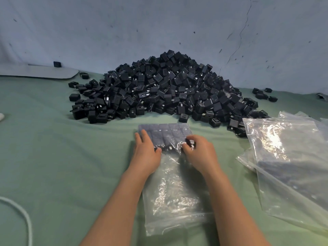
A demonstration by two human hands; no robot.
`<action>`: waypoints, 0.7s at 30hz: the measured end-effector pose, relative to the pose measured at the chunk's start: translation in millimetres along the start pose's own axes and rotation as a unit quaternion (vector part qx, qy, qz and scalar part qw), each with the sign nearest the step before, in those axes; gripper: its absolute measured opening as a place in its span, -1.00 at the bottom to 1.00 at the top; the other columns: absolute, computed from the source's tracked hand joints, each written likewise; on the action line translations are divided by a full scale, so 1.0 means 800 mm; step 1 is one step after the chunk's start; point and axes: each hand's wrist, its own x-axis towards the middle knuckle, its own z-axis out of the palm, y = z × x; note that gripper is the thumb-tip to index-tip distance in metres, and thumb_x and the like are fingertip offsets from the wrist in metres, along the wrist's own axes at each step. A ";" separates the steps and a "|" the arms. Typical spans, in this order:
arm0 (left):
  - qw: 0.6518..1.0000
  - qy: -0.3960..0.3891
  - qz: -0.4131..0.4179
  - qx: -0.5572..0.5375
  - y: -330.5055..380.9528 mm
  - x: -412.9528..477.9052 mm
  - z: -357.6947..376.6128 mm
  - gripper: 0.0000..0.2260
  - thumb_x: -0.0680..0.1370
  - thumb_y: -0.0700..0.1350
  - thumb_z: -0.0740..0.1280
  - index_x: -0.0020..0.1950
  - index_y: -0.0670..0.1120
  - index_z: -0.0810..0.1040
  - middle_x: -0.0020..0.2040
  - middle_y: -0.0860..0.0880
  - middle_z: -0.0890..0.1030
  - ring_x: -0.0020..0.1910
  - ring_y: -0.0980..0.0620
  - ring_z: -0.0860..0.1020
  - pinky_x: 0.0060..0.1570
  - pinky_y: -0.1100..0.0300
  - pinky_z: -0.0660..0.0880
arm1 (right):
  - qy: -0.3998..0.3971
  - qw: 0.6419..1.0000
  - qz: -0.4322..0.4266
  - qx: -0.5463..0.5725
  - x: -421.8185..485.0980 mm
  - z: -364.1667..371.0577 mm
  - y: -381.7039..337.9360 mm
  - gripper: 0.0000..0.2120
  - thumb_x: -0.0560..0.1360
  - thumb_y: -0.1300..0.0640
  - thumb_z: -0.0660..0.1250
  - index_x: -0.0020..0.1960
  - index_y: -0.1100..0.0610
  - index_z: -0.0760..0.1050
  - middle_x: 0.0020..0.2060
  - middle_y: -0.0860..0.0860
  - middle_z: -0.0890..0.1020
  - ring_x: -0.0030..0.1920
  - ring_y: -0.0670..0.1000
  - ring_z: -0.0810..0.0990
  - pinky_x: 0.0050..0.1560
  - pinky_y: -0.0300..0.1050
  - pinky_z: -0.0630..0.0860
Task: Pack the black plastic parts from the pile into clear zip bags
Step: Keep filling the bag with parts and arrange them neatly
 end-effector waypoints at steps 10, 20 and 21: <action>1.000 0.026 0.008 0.015 0.000 0.000 0.002 -0.27 0.59 -0.05 0.25 0.55 -0.14 -0.19 0.55 -0.14 -0.21 0.53 -0.12 0.00 0.44 0.09 0.06 | 0.011 1.000 -0.020 -0.005 -0.002 0.007 0.003 -0.62 0.50 -0.05 0.37 0.23 0.11 0.48 0.13 0.01 0.53 0.12 0.04 0.49 -0.03 -0.16 0.31; 0.997 0.069 0.028 0.007 0.001 -0.002 0.005 -0.33 0.58 -0.08 0.28 0.55 -0.14 -0.05 0.56 -0.12 -0.04 0.52 -0.08 0.07 0.41 0.11 0.12 | 0.049 0.999 -0.012 -0.007 -0.003 0.016 0.002 -0.61 0.49 -0.08 0.36 0.24 0.08 0.48 0.11 -0.02 0.54 0.12 0.02 0.51 -0.06 -0.17 0.33; 0.997 0.069 0.030 0.006 0.001 -0.001 0.005 -0.32 0.58 -0.08 0.28 0.55 -0.14 -0.05 0.56 -0.12 -0.02 0.51 -0.08 0.07 0.41 0.11 0.12 | 0.047 0.999 -0.013 -0.008 -0.003 0.016 0.002 -0.62 0.49 -0.08 0.36 0.24 0.08 0.48 0.11 -0.03 0.54 0.12 0.02 0.51 -0.06 -0.17 0.33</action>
